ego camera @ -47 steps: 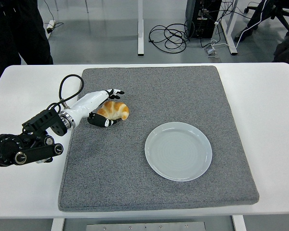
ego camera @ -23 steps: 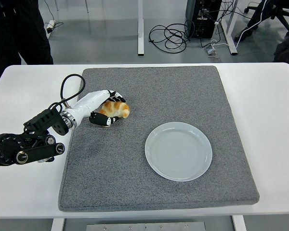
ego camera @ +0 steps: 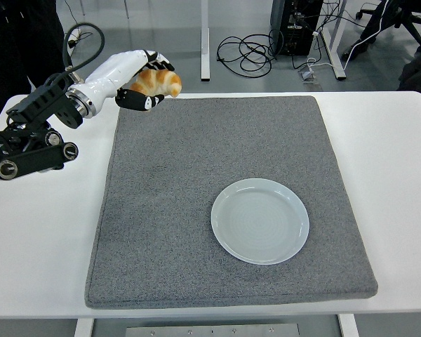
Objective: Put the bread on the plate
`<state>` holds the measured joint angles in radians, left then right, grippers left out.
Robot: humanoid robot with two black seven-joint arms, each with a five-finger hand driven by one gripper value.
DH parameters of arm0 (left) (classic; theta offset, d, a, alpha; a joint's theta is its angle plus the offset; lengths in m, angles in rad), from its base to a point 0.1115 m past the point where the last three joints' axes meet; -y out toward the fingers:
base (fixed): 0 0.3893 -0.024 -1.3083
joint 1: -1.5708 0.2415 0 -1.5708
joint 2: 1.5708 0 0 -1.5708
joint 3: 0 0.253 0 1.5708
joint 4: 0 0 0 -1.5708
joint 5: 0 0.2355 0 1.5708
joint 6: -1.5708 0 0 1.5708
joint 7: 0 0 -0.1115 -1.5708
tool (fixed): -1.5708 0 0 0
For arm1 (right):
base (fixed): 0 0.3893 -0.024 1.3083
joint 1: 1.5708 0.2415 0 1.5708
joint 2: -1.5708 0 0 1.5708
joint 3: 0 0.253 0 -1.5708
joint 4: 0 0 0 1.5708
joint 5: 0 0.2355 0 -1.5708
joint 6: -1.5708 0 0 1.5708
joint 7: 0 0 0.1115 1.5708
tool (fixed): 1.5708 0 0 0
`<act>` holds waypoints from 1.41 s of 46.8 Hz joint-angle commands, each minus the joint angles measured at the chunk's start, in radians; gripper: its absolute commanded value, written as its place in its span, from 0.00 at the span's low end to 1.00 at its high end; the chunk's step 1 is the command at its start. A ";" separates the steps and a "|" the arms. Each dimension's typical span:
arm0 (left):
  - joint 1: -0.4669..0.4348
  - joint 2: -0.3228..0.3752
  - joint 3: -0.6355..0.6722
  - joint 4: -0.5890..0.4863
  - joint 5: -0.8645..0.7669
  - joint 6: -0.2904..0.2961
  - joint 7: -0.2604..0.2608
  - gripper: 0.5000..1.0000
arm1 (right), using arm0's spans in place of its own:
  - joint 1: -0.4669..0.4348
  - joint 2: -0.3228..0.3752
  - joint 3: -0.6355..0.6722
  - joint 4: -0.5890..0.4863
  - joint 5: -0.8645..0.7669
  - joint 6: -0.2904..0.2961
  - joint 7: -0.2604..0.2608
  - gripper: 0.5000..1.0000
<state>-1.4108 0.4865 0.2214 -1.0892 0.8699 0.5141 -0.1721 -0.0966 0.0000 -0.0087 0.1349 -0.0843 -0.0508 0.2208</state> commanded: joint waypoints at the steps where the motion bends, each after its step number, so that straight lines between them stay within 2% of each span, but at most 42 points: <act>1: -0.039 0.015 0.004 0.000 0.000 -0.006 0.000 0.00 | 0.000 0.000 -0.001 0.000 0.000 0.000 0.000 1.00; 7: -0.065 0.018 0.006 0.000 0.001 -0.019 0.000 0.00 | 0.000 0.000 -0.001 0.000 0.000 0.000 0.000 1.00; 39: -0.068 0.000 0.001 0.000 0.004 -0.022 -0.006 0.00 | 0.000 0.000 0.001 0.000 0.000 0.000 0.000 1.00; 48: -0.102 -0.101 0.000 0.011 0.012 -0.043 -0.023 0.00 | 0.000 0.000 -0.001 0.000 0.000 0.000 0.000 1.00; 66: -0.148 -0.371 0.018 0.071 0.018 -0.048 -0.024 0.00 | 0.000 0.000 0.001 0.000 0.000 0.000 0.000 1.00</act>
<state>-1.5497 0.1479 0.2371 -1.0304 0.8870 0.4671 -0.1952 -0.0967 0.0000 -0.0087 0.1350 -0.0844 -0.0509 0.2208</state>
